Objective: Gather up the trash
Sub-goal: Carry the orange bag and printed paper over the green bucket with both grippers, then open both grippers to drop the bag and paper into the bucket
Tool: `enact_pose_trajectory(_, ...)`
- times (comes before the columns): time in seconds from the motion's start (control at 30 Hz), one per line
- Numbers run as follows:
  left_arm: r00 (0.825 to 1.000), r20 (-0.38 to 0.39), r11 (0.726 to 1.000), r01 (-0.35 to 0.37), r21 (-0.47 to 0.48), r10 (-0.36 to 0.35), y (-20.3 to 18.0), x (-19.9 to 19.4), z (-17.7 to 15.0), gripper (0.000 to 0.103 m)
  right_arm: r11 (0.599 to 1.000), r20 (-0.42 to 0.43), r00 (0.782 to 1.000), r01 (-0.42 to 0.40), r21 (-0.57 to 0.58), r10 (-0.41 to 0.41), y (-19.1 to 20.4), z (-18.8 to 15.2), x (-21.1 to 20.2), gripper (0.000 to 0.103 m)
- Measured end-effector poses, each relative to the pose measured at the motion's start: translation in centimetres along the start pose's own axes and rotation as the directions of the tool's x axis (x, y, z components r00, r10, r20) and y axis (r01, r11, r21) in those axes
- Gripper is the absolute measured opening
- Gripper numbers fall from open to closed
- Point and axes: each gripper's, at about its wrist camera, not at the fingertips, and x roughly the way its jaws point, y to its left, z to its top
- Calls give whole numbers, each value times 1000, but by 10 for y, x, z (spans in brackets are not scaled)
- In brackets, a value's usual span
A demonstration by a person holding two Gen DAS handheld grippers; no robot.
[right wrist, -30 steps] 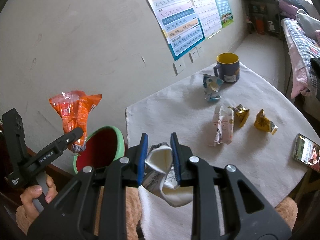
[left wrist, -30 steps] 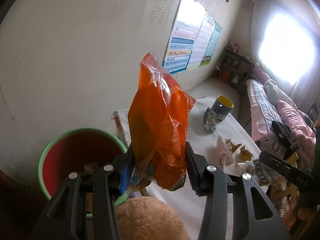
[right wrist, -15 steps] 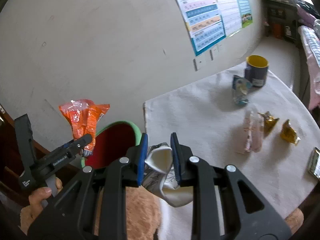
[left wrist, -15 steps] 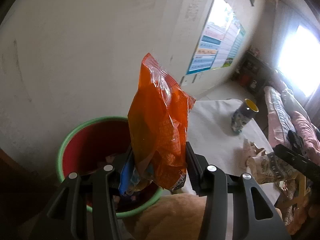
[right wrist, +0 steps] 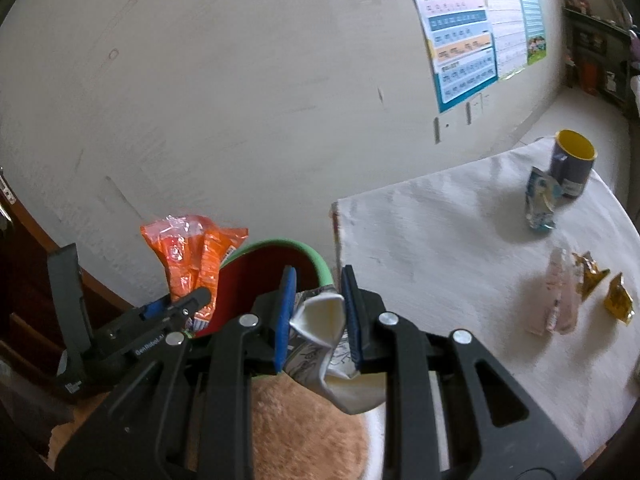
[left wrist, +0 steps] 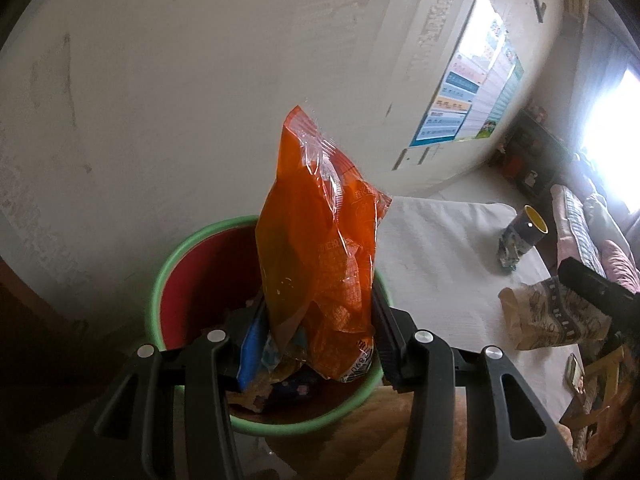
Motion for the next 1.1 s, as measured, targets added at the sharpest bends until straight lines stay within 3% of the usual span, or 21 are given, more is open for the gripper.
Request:
enact_pose_trajectory(0.43, 998, -49, 998, -48, -37, 46, 25, 17, -8, 45, 998, -79, 995, -57, -35, 54, 31, 4, 54, 24)
enact_pose_trajectory(0.97, 992, -93, 995, -89, -44, 85, 36, 29, -13, 45, 994, -103, 990, -103, -45, 98, 53, 8, 75, 24)
enact_pose_trajectory(1.1, 989, -102, 993, -111, -44, 106, 38, 31, -16, 51, 992, -98, 988, -125, -16, 123, 51, 8, 78, 24)
